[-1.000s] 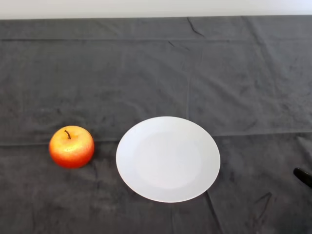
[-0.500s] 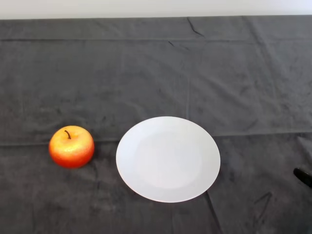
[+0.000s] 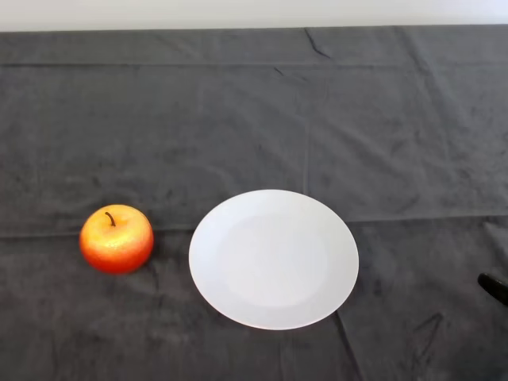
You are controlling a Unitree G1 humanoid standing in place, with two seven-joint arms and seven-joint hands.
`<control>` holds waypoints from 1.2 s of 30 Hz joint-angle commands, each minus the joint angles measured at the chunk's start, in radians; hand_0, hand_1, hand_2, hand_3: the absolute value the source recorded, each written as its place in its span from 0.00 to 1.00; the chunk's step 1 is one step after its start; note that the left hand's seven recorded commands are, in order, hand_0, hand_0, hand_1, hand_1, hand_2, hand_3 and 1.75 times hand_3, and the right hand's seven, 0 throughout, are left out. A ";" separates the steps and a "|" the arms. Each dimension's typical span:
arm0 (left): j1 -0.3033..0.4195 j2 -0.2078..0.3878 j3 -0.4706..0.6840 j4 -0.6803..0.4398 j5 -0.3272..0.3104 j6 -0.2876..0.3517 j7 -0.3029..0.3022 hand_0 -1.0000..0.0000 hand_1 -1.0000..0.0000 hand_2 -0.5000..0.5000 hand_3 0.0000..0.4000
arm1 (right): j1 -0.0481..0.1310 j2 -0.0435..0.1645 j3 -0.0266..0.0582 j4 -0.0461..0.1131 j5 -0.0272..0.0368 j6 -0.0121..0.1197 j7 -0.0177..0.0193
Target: Move the apple to the plate
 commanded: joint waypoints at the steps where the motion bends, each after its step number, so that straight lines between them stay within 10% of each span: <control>1: -0.031 0.077 -0.009 0.001 0.014 0.013 -0.020 1.00 1.00 0.50 0.00 | 0.021 0.017 0.0047 0.040 0.0134 0.026 0.0085; 36: -0.196 0.173 0.066 0.001 -0.155 -0.016 -0.456 1.00 1.00 0.50 0.00 | 0.022 0.018 0.0025 0.039 0.0114 0.027 0.0098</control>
